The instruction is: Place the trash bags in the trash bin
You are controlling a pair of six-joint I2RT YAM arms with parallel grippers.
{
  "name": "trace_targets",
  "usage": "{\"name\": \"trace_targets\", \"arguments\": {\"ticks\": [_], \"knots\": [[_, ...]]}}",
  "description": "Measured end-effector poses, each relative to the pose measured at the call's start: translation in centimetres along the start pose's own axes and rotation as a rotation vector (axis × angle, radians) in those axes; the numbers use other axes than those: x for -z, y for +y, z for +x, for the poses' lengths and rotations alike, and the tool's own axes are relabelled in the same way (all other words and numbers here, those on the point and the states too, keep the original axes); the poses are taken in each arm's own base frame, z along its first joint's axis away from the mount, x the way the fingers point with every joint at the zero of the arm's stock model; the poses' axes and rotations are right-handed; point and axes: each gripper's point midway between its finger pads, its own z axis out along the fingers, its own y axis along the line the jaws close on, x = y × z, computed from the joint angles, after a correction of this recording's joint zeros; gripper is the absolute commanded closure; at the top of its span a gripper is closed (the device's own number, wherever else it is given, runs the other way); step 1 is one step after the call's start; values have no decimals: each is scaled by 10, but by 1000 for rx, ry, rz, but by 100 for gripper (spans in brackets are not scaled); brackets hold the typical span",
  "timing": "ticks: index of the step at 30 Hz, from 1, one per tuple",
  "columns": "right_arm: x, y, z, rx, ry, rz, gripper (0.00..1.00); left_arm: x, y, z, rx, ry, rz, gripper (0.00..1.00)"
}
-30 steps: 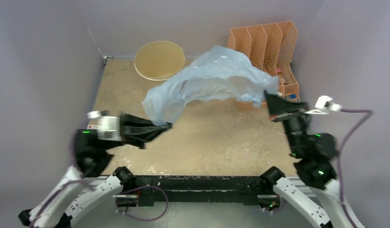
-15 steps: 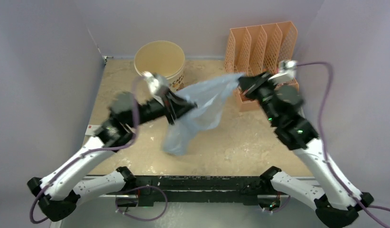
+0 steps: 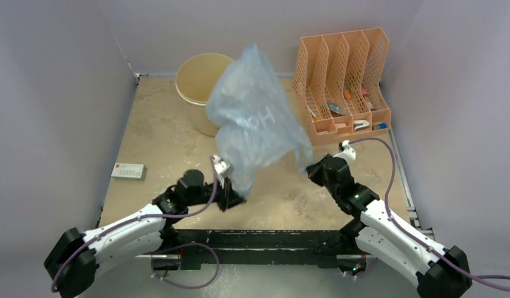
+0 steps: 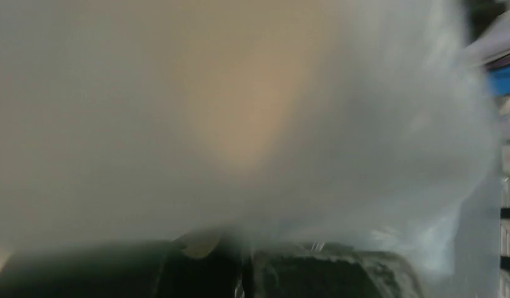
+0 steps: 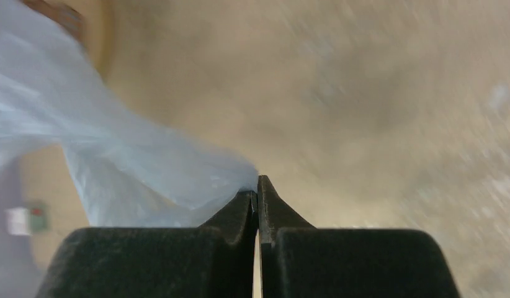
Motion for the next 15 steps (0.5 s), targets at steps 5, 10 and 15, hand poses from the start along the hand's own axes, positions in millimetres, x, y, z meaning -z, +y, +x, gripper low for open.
{"name": "trace_targets", "arguments": {"ticks": [5, 10, 15], "knots": [[8, -7, 11, 52, 110, 82, 100, 17, 35, 81, 173, 294, -193, 100], [91, 177, -176, -11, -288, -327, 100, 3, -55, -189, -211, -179, -51, 100], [198, 170, -251, -136, -623, -504, 100, 103, -154, -310, -518, -620, 61, 100]]}}
